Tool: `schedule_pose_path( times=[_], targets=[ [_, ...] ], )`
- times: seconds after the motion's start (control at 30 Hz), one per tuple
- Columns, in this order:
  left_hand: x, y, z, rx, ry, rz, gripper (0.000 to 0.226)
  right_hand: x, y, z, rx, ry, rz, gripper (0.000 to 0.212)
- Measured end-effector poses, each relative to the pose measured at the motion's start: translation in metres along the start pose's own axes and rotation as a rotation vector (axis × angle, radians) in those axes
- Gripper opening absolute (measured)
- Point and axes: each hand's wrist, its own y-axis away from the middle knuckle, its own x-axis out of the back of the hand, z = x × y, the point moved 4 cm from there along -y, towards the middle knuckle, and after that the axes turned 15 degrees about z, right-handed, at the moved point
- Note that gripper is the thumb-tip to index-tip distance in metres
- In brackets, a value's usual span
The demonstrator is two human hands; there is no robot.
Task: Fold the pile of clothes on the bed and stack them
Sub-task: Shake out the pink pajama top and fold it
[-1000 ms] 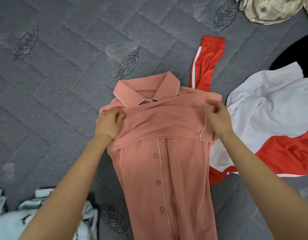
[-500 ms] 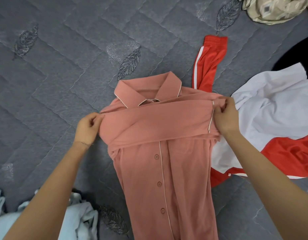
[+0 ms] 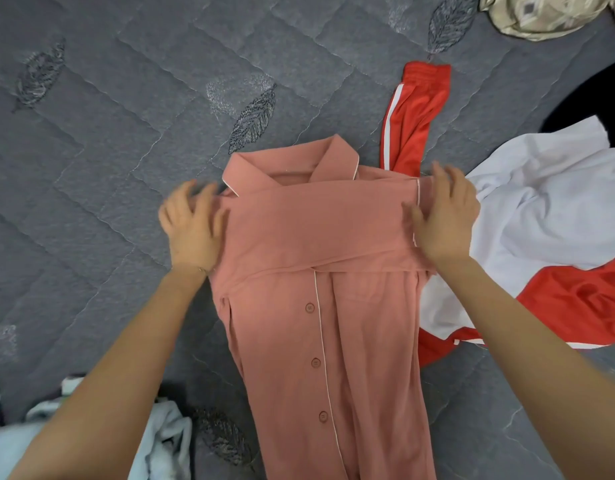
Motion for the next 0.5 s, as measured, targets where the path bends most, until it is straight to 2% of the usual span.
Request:
schedule_pose_path(
  times=[0.07, 0.1, 0.17, 0.2, 0.27, 0.37, 0.43, 0.5],
  targets=[
    [-0.009, 0.022, 0.015, -0.178, 0.004, -0.146, 0.049, -0.006, 0.013, -0.005, 0.148, 0.04, -0.058, 0.06],
    [-0.016, 0.035, 0.018, -0.237, -0.015, -0.266, 0.056, -0.011, 0.021, -0.007, 0.183, 0.071, -0.147, 0.065],
    [-0.031, 0.06, 0.015, -0.261, -0.088, -0.473, 0.068, -0.023, 0.037, -0.003, 0.201, 0.146, -0.33, 0.081],
    [-0.037, 0.069, 0.011, -0.251, -0.132, -0.522, 0.071, -0.027, 0.043, -0.001, 0.2, 0.178, -0.388, 0.086],
    [-0.04, 0.08, 0.007, -0.237, -0.202, -0.503, 0.071, -0.025, 0.05, -0.001, 0.191, 0.192, -0.409, 0.085],
    [-0.029, 0.089, 0.027, -0.284, -0.247, -0.347, 0.065, -0.014, 0.061, -0.011, 0.219, 0.127, -0.388, 0.073],
    [-0.02, 0.104, 0.047, -0.319, -0.225, -0.273, 0.063, -0.007, 0.079, -0.02, 0.289, 0.057, -0.369, 0.069],
    [-0.007, 0.128, 0.061, -0.271, -0.179, -0.251, 0.061, 0.001, 0.105, -0.021, 0.307, 0.032, -0.411, 0.069]
  ],
)
